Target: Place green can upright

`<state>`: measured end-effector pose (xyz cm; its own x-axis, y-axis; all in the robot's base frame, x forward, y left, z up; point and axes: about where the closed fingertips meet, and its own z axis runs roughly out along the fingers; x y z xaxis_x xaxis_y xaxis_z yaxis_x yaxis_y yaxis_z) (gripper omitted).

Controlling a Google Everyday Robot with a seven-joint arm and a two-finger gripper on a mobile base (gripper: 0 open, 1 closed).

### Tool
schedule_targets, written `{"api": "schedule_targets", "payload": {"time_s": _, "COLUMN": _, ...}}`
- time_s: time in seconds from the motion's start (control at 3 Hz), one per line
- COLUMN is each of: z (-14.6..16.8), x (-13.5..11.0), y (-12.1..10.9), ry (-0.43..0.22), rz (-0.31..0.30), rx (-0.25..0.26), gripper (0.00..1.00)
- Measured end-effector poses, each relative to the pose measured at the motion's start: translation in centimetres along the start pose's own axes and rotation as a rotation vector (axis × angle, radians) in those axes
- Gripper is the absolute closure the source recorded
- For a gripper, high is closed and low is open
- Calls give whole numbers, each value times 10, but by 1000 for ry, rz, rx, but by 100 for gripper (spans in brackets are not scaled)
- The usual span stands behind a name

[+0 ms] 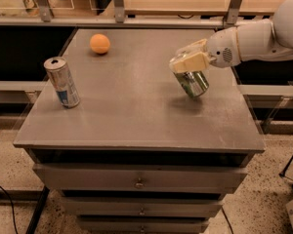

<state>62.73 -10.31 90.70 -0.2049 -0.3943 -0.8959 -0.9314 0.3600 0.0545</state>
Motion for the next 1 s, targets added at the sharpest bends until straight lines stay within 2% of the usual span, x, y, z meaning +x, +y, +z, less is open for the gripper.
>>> {"api": "schedule_targets", "payload": {"time_s": 0.67, "z": -49, "x": -7, "y": -8, "ry": -294, "rz": 64, "rx": 28, "gripper": 100}}
{"api": "schedule_targets", "payload": {"time_s": 1.0, "z": -52, "x": -10, "y": -6, "ry": -313, "rz": 68, "rx": 24, "gripper": 100}}
